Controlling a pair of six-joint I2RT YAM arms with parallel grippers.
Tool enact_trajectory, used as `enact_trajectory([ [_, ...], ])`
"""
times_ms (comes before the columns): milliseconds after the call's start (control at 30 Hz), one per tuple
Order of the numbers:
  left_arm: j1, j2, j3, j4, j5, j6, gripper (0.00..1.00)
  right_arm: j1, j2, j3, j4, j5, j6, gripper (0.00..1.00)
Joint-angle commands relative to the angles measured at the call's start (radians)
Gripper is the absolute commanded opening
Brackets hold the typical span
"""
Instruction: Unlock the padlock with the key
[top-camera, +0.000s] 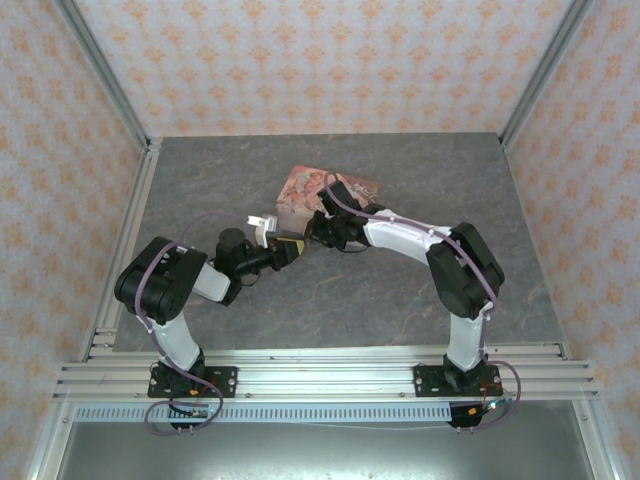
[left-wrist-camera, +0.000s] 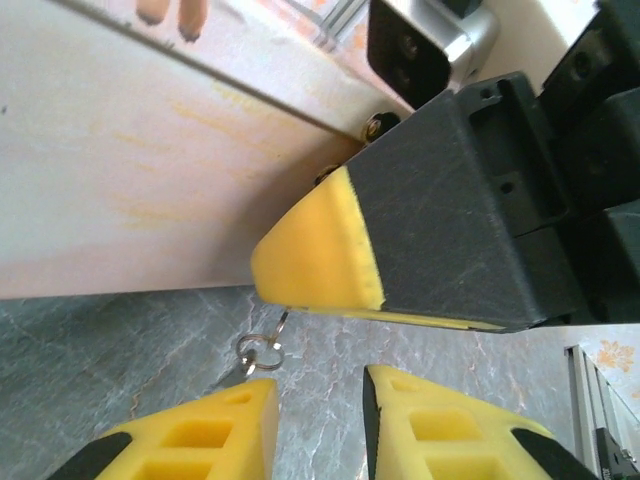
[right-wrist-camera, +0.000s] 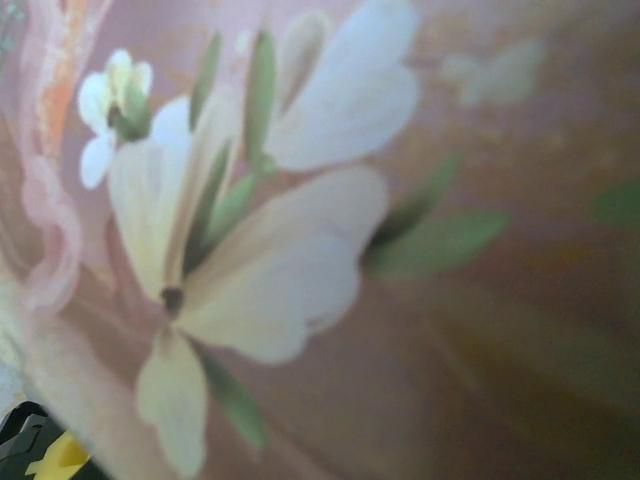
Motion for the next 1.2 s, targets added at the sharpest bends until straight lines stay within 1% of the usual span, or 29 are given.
enact_trajectory([
  [0,0.009,-0.002,0.003,0.078,0.03,0.002,0.31,-0.005,-0.048,0.003,0.024,-0.058,0.035,0.0],
  [200,0.009,0.018,0.024,0.065,0.047,0.009,0.32,-0.005,-0.046,0.013,0.022,-0.075,0.043,0.0],
  [367,0.009,0.046,0.043,0.065,0.062,0.02,0.29,-0.007,-0.045,0.018,0.019,-0.086,0.05,0.0],
  [567,0.008,0.064,0.046,0.073,0.049,0.04,0.28,-0.007,-0.042,0.023,0.018,-0.101,0.061,0.0],
  [733,0.008,0.084,0.056,0.101,0.046,0.033,0.27,-0.007,-0.039,0.029,0.016,-0.118,0.07,0.0],
  [1167,-0.004,0.121,0.09,0.12,0.028,0.043,0.27,-0.007,-0.035,0.036,0.021,-0.147,0.1,0.0],
])
